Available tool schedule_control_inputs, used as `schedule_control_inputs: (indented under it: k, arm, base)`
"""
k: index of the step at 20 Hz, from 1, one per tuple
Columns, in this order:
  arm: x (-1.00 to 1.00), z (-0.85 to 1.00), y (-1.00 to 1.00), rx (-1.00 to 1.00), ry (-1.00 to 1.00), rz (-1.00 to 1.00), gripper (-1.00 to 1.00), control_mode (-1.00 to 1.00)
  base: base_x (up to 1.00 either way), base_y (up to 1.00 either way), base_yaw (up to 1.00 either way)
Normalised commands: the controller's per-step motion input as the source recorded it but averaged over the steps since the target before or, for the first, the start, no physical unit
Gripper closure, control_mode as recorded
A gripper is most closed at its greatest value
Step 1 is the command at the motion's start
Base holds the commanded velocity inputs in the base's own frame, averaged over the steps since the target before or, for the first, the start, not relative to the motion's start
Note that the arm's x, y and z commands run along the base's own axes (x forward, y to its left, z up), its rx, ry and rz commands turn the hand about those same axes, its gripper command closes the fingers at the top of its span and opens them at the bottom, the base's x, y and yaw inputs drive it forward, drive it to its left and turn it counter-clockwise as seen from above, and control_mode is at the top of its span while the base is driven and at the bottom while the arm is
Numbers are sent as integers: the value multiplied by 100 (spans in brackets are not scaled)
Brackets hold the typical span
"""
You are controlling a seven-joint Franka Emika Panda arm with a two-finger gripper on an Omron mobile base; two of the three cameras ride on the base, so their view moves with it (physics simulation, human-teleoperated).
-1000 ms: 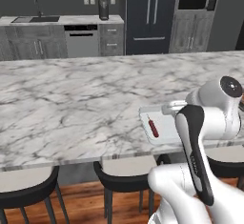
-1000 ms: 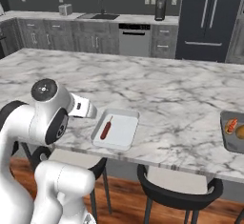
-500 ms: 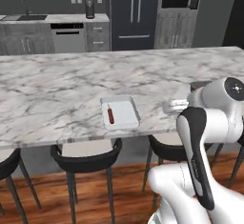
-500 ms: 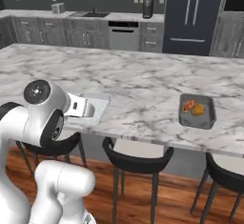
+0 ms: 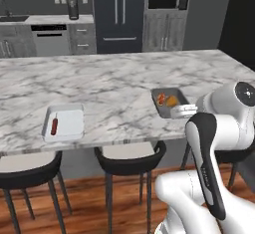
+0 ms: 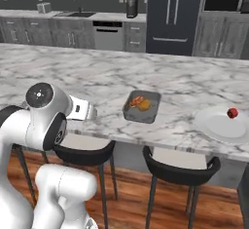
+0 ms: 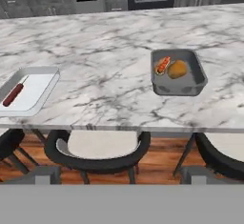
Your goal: Place one cooked food and one vegetable from the large plate to each tupperware container.
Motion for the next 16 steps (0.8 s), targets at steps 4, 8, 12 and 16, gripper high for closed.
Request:
schedule_control_inputs:
  k: [4, 8, 12, 16]
  arm:
    - [0, 0, 0, 0, 0, 0, -100, 100]
    - [0, 0, 0, 0, 0, 0, -100, 100]
    - [0, 0, 0, 0, 0, 0, -100, 100]
    - [0, 0, 0, 0, 0, 0, -100, 100]
  base:
    - [-9, -100, 0]
    - [7, -100, -5]
    - [71, -41, -7]
    - [100, -27, -8]
